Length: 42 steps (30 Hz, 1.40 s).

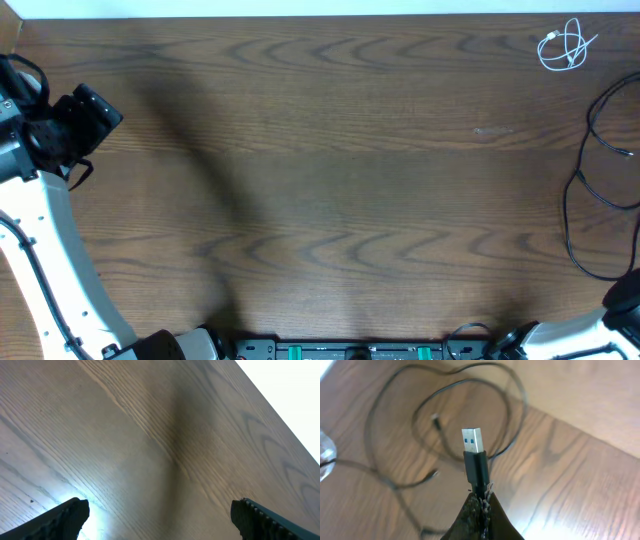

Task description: Untangle cables

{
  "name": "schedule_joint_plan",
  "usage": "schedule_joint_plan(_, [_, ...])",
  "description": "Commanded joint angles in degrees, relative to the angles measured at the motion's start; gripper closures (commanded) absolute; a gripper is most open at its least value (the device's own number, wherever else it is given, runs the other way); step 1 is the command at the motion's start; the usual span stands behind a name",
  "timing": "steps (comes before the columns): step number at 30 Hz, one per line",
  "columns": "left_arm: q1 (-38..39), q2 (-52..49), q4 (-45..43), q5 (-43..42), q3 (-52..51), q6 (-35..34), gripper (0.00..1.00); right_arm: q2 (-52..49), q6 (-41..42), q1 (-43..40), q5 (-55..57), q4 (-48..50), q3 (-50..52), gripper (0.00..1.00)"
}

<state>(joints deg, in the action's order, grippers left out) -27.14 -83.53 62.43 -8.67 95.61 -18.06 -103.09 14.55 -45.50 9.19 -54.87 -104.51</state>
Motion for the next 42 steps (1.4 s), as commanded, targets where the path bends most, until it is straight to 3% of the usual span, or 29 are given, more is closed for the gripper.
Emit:
schedule_joint_plan(1, [0.2,-0.4,0.1,0.1,0.2,-0.3,0.04,-3.3,4.4,0.3,11.0,1.7,-0.3,0.99])
schedule_joint_plan(11, [0.2,-0.4,0.1,0.1,0.2,-0.3,0.05,-15.5,7.6,-0.3,17.2,2.4,-0.3,0.99])
schedule_joint_plan(12, [0.2,-0.4,0.1,0.1,0.2,-0.3,0.04,-16.6,7.7,-0.3,17.2,2.2,-0.3,0.91])
schedule_joint_plan(14, [0.2,-0.4,0.0,0.1,0.2,-0.3,0.04,-18.4,7.7,-0.2,17.2,2.1,-0.3,0.57])
schedule_joint_plan(16, [0.2,-0.4,0.0,0.1,0.2,-0.3,0.04,-19.3,7.7,-0.2,17.2,2.1,-0.3,0.08])
schedule_joint_plan(17, [0.2,-0.4,0.1,0.1,0.2,-0.3,0.04,-19.4,7.8,-0.2,17.2,2.1,-0.3,0.01])
schedule_joint_plan(24, [0.2,-0.4,0.0,0.1,0.2,-0.3,0.05,-19.3,7.6,-0.2,12.5,-1.7,-4.9,0.01])
schedule_joint_plan(32, [0.2,-0.5,0.1,0.1,0.2,-0.3,0.04,-19.2,-1.0,0.3,-0.3,-10.8,-19.5,0.01])
schedule_joint_plan(38, [0.2,-0.8,0.1,0.1,0.2,-0.3,0.04,-18.9,-12.6,1.9,-21.7,-17.7,-30.4,0.07])
schedule_joint_plan(42, [0.2,-1.4,0.1,0.1,0.2,-0.3,0.04,-18.2,-17.3,4.7,-29.8,-21.5,-33.7,0.09])
